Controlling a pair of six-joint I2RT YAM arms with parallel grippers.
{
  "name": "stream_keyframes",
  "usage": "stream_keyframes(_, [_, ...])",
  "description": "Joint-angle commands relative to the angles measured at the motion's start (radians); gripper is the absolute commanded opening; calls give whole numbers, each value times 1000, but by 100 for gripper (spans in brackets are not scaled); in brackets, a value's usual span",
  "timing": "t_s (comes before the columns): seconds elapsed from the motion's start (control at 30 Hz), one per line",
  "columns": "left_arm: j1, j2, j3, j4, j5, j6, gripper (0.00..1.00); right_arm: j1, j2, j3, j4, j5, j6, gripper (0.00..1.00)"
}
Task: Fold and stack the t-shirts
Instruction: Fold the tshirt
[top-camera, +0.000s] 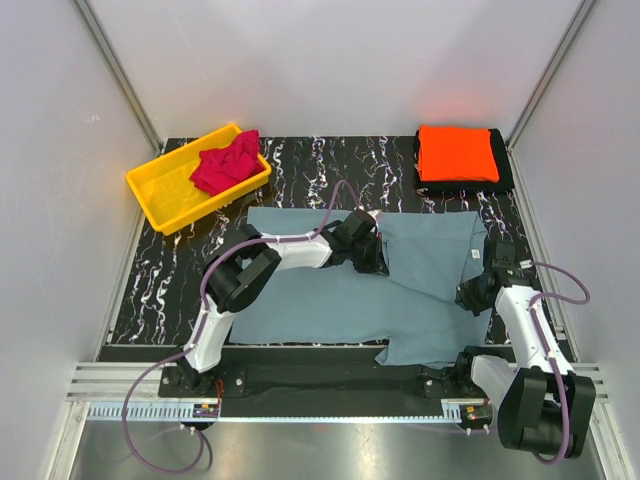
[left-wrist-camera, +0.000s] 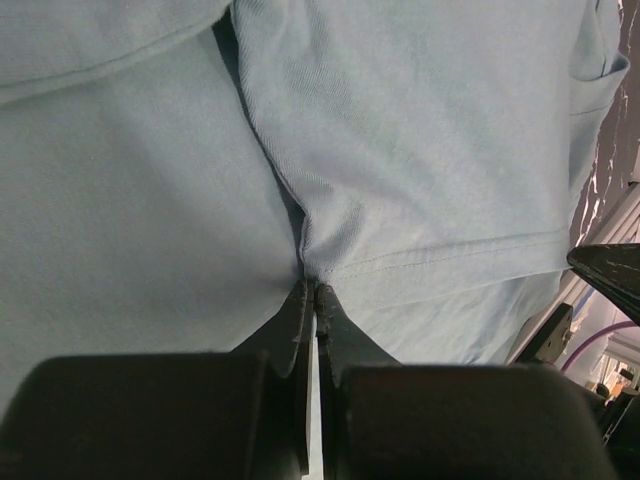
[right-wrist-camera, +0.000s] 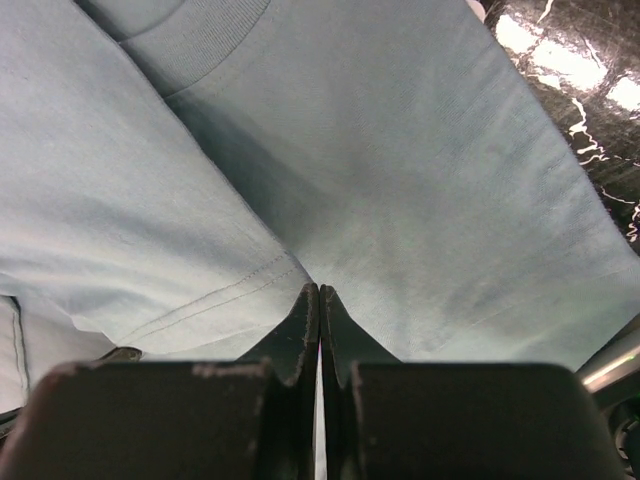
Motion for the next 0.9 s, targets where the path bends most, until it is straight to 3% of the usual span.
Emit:
stream_keyframes(0.0, [-5, -21, 44, -19, -32, 29, 0, -4, 9, -9, -8, 48, 23, 0])
stream_keyframes(0.07, [-5, -20, 50, -42, -32, 27, 2, -4, 17, -11, -6, 45, 28, 0])
stream_keyframes(0.17, [-5, -47, 53, -85, -27, 38, 21, -4, 41, 29, -15, 31, -16, 20])
stream_keyframes(0.2, [-3, -61, 52, -98, -36, 44, 25, -4, 54, 46, -23, 35, -27, 29])
stream_keyframes(0.33, [26, -160, 71, -183, -75, 114, 34, -6, 93, 199, -66, 135, -73, 44])
stream_keyframes(0.5, [121, -225, 111, -250, -108, 197, 37, -10, 228, 353, 125, 59, -265, 39])
stream_keyframes(0.53, [165, -222, 117, -263, -122, 208, 37, -10, 263, 379, 178, 43, -298, 32])
stream_keyframes(0.67, [286, -172, 144, -295, -132, 234, 37, -12, 467, 529, 207, 34, -430, 23])
stream_keyframes(0.87, [406, -38, 205, -329, -158, 260, 37, -15, 704, 634, 334, -55, -527, 22])
